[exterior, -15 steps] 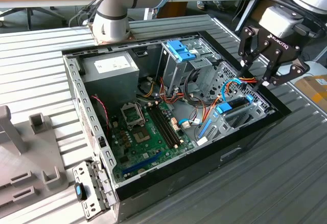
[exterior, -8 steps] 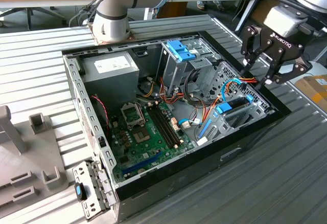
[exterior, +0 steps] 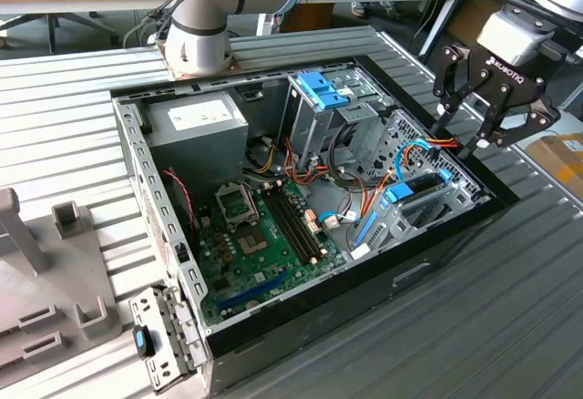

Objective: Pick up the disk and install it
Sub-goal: 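Insert the first disk wire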

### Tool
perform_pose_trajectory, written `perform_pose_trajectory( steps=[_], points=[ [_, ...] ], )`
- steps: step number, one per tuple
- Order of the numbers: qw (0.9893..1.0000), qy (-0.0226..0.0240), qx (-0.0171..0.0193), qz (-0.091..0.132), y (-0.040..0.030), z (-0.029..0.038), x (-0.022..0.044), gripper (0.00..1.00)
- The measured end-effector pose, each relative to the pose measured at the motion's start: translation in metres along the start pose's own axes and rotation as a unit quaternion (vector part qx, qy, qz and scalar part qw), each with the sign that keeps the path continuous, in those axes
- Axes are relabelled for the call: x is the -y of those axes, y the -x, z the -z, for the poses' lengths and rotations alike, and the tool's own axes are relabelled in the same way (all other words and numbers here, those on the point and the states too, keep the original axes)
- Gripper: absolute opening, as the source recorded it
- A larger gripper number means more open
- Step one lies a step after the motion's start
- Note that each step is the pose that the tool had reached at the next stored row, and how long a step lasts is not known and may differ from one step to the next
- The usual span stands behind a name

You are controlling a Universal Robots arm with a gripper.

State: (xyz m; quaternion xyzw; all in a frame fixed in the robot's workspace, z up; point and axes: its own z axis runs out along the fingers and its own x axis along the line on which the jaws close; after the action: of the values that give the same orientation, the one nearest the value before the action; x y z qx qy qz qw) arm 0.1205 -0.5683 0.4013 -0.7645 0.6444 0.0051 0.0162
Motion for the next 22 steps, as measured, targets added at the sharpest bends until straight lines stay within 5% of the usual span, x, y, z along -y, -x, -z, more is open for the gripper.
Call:
perform_pose_trajectory(
  steps=[22],
  points=[
    [1.0,0.0002,0.0002,0.007,0.0032,-0.0003,0.0062,0.5]
  ],
)
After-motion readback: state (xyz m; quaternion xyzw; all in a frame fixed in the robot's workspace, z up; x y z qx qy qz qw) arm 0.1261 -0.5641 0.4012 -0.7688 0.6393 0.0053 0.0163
